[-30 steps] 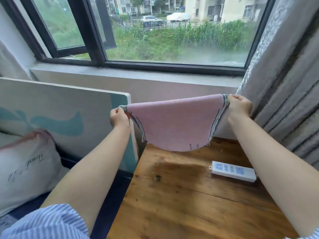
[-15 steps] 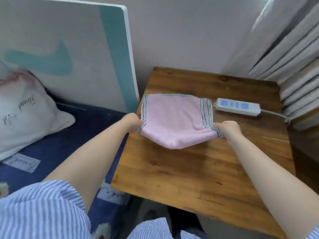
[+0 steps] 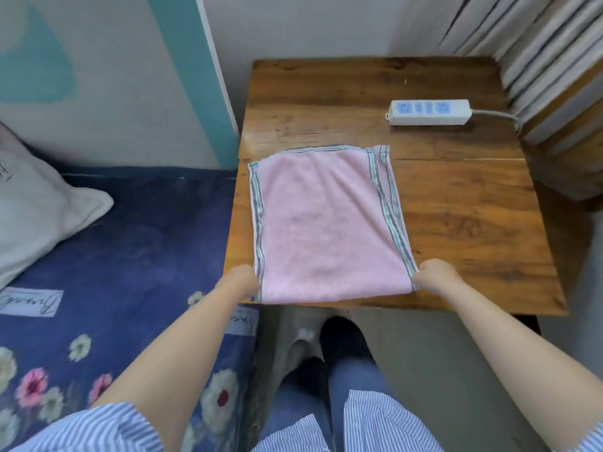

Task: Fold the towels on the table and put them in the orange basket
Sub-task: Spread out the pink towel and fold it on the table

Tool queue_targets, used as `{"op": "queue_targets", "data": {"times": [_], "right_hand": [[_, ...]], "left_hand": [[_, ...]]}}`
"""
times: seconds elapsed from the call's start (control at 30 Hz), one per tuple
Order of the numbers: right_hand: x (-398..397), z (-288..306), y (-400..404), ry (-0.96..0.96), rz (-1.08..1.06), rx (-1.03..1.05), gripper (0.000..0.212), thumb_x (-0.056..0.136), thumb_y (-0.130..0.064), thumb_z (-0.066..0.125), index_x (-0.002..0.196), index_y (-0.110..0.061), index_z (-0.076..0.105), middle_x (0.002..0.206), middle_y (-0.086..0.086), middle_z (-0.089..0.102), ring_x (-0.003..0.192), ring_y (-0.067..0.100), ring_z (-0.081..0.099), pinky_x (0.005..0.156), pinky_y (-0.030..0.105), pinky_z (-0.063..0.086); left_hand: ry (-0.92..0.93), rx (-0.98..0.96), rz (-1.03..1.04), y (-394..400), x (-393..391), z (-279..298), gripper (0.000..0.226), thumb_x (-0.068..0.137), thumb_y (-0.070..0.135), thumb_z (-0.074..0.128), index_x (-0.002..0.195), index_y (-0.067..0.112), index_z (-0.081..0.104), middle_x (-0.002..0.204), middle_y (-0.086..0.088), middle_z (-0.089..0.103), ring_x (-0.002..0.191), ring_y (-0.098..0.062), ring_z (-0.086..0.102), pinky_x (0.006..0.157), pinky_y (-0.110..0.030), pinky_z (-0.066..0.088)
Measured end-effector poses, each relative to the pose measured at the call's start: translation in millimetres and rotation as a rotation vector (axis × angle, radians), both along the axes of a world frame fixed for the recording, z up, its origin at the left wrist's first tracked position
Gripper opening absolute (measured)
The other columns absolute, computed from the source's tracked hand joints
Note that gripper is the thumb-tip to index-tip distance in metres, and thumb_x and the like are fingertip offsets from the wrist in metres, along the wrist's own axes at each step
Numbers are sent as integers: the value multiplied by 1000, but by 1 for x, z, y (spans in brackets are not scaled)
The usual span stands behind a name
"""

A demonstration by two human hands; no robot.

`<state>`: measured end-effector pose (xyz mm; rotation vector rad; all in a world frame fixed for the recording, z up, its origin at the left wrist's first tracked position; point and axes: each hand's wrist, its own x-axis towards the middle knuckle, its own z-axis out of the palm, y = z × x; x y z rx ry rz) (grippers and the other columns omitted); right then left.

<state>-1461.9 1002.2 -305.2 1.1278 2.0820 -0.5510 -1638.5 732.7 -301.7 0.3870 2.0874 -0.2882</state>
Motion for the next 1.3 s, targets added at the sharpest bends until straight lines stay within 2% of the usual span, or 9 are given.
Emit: {"op": "queue_targets", "data": {"times": [0.1, 0.23, 0.33, 0.47, 0.6, 0.87, 1.03, 1.13, 1.3], "right_hand": [[9, -1, -4, -108, 45, -76, 24, 81, -11, 51, 57, -9, 51, 60, 3, 46, 61, 22, 44, 43, 23, 25], [-4, -5, 2, -183, 141, -96, 15, 81, -10, 51, 81, -1, 64, 87, 11, 62, 78, 25, 53, 46, 22, 32], [-30, -7, 13, -11, 43, -4, 20, 83, -11, 46, 64, -9, 47, 70, 7, 50, 67, 25, 50, 48, 25, 33], [-83, -5, 31, 316, 62, 172, 20, 84, -6, 43, 92, 1, 60, 101, 21, 59, 97, 36, 54, 70, 35, 44], [-141, 0, 52, 520, 137, 184, 27, 86, -2, 41, 102, 3, 62, 109, 24, 58, 106, 38, 50, 83, 38, 43], [-218, -21, 81, 476, 317, 136, 33, 90, -17, 48, 120, -6, 49, 128, 14, 49, 121, 33, 38, 96, 41, 35], [-235, -37, 79, 481, 375, 61, 29, 88, -18, 50, 116, -11, 48, 119, 10, 55, 115, 28, 39, 86, 35, 28], [-231, -33, 81, 599, 410, -30, 40, 84, -6, 51, 124, -10, 51, 123, 9, 57, 116, 26, 44, 90, 32, 29], [-209, -13, 94, 675, 481, -295, 18, 83, -1, 57, 98, 6, 65, 82, 4, 62, 85, 22, 55, 63, 14, 30]], "left_hand": [[-12, -1, 18, -9, 7, -10, 29, 94, 11, 36, 65, 9, 40, 72, -3, 41, 64, -14, 43, 68, -26, 33], [16, 48, 102, -10, 0, -15, 32, 94, 16, 40, 62, 12, 38, 67, 0, 36, 72, -17, 42, 63, -24, 34], [134, 79, 162, 3, -18, -15, 34, 91, 12, 41, 58, 13, 31, 62, -1, 31, 61, -16, 36, 53, -24, 28], [208, 140, 173, 34, -52, -14, 26, 92, 13, 39, 66, 9, 37, 61, -2, 30, 51, -16, 25, 47, -24, 17], [257, 203, 149, 75, -89, -13, 24, 91, 13, 35, 107, 5, 50, 96, -9, 54, 75, -23, 46, 51, -23, 31], [359, 358, 158, 138, -146, -28, 38, 93, 11, 33, 128, 6, 47, 132, -16, 51, 117, -34, 49, 89, -35, 43], [495, 542, 80, 158, -164, -39, 33, 88, 1, 36, 114, 3, 54, 120, -17, 55, 112, -34, 48, 86, -40, 43], [531, 601, -22, 169, -176, -46, 43, 87, 0, 38, 128, 10, 46, 136, -8, 47, 128, -27, 36, 100, -40, 35], [355, 487, -343, 170, -196, -55, 40, 89, 17, 47, 129, 21, 48, 141, 2, 43, 138, -20, 21, 109, -37, 20]]}}
